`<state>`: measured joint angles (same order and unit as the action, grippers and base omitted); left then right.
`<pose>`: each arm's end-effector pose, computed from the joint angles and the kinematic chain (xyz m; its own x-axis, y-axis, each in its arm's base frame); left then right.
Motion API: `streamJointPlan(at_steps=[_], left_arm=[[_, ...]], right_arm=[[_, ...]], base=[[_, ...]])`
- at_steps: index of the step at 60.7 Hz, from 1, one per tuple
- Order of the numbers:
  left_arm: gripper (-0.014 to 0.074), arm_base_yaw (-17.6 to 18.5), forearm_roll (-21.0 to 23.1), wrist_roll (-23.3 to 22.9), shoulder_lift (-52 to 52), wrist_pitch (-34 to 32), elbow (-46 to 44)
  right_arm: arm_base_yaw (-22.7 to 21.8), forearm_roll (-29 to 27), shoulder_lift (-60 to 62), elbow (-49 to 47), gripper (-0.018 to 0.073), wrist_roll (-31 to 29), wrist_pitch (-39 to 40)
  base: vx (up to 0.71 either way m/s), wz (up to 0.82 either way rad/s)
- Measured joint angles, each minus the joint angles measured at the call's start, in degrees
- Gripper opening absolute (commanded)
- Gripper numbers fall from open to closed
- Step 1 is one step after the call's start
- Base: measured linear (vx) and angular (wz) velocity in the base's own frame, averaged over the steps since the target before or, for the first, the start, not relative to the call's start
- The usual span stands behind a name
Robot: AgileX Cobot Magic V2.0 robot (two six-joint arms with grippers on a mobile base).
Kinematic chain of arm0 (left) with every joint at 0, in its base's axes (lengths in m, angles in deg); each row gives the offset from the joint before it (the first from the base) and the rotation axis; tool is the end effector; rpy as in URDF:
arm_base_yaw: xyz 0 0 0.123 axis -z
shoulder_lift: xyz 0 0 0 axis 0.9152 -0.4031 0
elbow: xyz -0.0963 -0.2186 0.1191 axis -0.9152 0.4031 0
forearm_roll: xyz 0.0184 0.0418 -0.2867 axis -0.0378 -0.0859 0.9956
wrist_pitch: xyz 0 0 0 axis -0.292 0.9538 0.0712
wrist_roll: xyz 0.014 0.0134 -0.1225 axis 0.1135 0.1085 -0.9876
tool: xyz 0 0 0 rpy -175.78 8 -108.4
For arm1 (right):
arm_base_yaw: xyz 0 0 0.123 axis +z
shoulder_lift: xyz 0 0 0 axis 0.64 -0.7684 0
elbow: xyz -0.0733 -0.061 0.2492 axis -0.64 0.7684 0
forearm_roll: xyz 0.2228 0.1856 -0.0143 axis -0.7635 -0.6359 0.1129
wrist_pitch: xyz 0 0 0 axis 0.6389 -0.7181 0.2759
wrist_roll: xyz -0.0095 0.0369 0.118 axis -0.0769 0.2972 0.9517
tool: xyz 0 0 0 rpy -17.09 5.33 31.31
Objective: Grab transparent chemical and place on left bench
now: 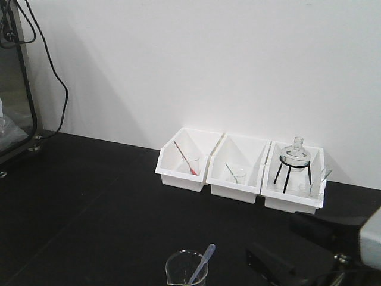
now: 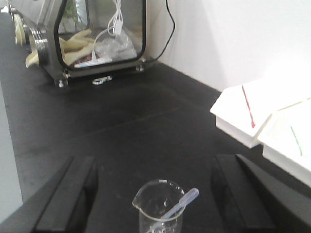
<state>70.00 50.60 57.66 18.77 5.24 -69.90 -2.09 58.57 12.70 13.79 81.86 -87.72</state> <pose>0.1467 -0.0097 0.2051 0.0607 0.0279 -0.9978 0.0642 0.9974 0.0317 0.2083 0.1636 0.3095 -0.0872 -0.0948 -0.9917 -0.6263 0.7793 -0.0194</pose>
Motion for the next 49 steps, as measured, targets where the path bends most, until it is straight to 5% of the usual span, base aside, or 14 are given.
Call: streamJointPlan(at_steps=[11, 19, 28, 41, 49], left_arm=[[-0.0003, 0.0, 0.0, 0.0, 0.0, 0.0, 0.0], [-0.0003, 0.0, 0.0, 0.0, 0.0, 0.0, 0.0], [-0.0003, 0.0, 0.0, 0.0, 0.0, 0.0, 0.0], [-0.0003, 0.0, 0.0, 0.0, 0.0, 0.0, 0.0], [-0.0003, 0.0, 0.0, 0.0, 0.0, 0.0, 0.0]], right_arm=[[0.0, -0.75, 6.16, 0.17, 0.036, 0.0, -0.97], [-0.56, -10.74, 13.44, 1.72, 0.0197, -3.48, -6.25], [-7.74, -24.11, 24.21, 8.01, -0.0014, -19.91, -12.38], [-26.01, -43.68, 39.19, 16.65, -0.0008, -45.43, -13.85], [-33.89, -55.11, 47.17, 24.01, -0.0008, -55.85, -11.88]], base=[[0.0, 0.0], [0.0, 0.0], [0.0, 0.0], [0.0, 0.0], [0.0, 0.0]])
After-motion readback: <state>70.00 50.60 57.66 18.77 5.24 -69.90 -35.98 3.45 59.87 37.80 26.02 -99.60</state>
